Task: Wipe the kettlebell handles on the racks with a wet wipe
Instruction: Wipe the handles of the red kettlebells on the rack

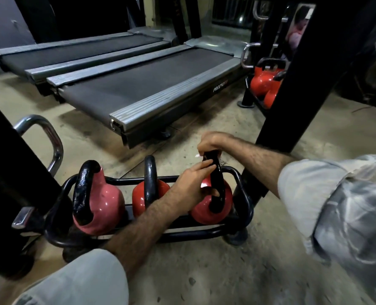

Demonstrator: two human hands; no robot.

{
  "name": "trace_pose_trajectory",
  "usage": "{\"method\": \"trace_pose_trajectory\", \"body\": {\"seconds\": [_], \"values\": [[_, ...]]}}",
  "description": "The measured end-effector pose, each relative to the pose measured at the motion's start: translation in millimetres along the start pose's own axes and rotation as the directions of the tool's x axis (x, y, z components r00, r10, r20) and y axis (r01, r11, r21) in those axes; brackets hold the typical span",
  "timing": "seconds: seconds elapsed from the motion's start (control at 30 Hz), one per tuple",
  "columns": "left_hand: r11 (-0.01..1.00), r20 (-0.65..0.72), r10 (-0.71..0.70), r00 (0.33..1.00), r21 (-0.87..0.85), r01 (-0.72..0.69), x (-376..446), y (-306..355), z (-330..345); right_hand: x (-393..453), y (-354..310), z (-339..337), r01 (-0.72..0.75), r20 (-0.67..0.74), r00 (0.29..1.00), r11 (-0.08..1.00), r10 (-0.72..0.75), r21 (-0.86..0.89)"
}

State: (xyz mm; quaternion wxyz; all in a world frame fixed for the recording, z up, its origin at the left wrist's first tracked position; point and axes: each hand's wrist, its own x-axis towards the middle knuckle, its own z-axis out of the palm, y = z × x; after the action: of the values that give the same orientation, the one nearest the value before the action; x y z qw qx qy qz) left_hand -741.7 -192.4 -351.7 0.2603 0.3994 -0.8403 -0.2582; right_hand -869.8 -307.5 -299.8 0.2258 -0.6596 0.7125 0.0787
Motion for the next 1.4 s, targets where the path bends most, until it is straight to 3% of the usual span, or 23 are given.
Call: {"method": "trace_pose_trajectory", "body": {"seconds": [0.07,0.13,0.2,0.27,0.33,0.43,0.53,0.63,0.73,0.97,1.1,1.23,1.33,1.4], "values": [[1.000,-0.019,0.007,1.000,0.010,-0.007,0,-3,2,1,-8,-1,0.007,0.037,0.999,0.995,-0.003,-0.098],[1.000,-0.026,0.019,0.999,0.025,-0.018,2,-5,5,11,-1,5,0.135,0.070,0.990,0.947,-0.120,-0.293],[0.999,-0.045,0.025,0.999,0.038,-0.024,2,-7,6,20,5,6,0.160,0.097,0.986,0.913,-0.133,-0.376],[0.999,-0.039,0.030,0.999,0.035,-0.028,2,-6,6,12,3,-2,0.166,0.107,0.984,0.938,-0.140,-0.303],[1.000,-0.037,0.021,0.999,0.019,-0.020,1,-5,5,0,3,-4,0.133,0.075,0.989,0.986,-0.126,-0.104],[1.000,-0.028,0.013,1.000,0.009,-0.012,1,-6,4,-8,17,9,0.011,-0.065,0.998,0.940,0.011,0.341],[1.000,-0.031,0.000,1.000,-0.005,-0.001,3,-9,7,-9,30,30,-0.026,-0.208,0.951,0.728,0.230,0.686],[0.998,-0.055,-0.013,0.998,-0.059,0.010,3,-9,10,-9,35,44,-0.047,-0.168,0.909,0.494,0.382,0.868],[0.998,-0.062,-0.003,0.998,-0.062,0.000,3,-8,9,-15,35,50,-0.048,-0.057,0.925,0.264,0.375,0.963],[0.995,-0.067,-0.023,0.997,-0.097,0.017,1,-6,11,-23,46,58,-0.265,0.288,0.936,-0.133,0.204,0.955],[0.997,-0.056,-0.027,0.998,-0.078,0.022,1,-7,10,1,46,74,-0.207,0.260,0.918,-0.198,0.300,0.958],[0.997,-0.048,-0.023,0.999,-0.074,0.019,0,-6,10,25,58,91,-0.251,0.315,0.926,-0.285,0.206,0.925],[0.997,-0.043,-0.011,0.999,-0.072,0.008,0,-5,10,-22,49,66,-0.214,0.239,0.955,-0.146,0.177,0.966],[0.996,-0.043,-0.015,0.999,-0.083,0.011,-1,-4,9,-31,47,54,-0.143,0.140,0.973,0.002,0.183,0.990]]}}
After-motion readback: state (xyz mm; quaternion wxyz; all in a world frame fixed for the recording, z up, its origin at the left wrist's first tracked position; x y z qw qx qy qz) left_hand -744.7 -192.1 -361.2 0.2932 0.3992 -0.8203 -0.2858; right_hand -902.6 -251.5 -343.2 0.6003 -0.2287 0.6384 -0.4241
